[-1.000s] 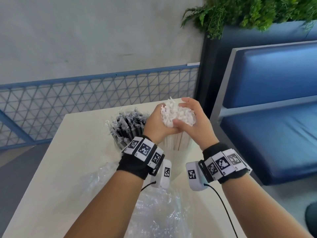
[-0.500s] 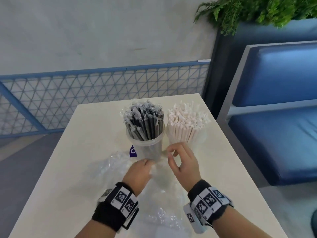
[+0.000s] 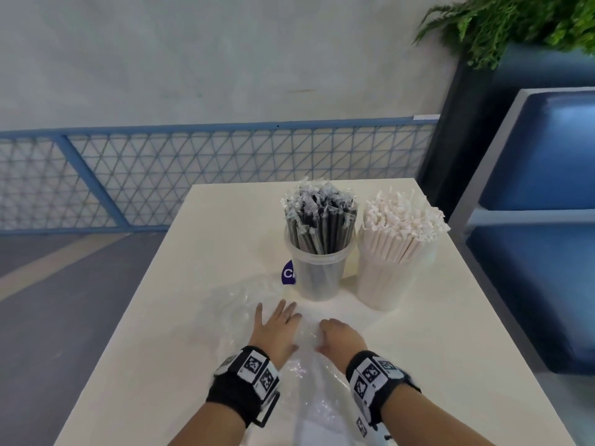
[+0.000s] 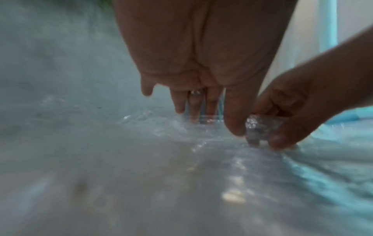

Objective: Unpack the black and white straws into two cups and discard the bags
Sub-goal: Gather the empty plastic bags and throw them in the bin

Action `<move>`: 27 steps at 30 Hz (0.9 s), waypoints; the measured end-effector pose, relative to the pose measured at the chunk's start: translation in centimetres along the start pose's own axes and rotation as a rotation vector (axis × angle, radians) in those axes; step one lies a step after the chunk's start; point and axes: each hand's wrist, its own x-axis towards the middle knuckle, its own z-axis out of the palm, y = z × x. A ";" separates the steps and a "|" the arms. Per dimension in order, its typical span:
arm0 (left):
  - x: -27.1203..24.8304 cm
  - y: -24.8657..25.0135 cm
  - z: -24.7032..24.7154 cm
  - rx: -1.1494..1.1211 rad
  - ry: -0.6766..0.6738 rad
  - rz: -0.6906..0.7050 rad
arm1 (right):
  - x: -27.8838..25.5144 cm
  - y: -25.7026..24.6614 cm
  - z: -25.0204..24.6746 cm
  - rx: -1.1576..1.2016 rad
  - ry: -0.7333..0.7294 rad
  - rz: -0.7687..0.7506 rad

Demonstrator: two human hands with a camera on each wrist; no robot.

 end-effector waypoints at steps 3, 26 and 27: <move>-2.2 -2.1 -1.2 -0.273 0.328 -0.188 | 0.3 -1.2 -0.7 0.130 0.099 -0.050; -6.2 -11.2 -2.3 -2.152 0.530 0.008 | -0.6 -9.4 -3.4 0.621 0.356 -0.251; -5.9 -11.4 -2.3 -2.168 0.552 -0.010 | -0.6 -9.6 -3.4 0.639 0.357 -0.247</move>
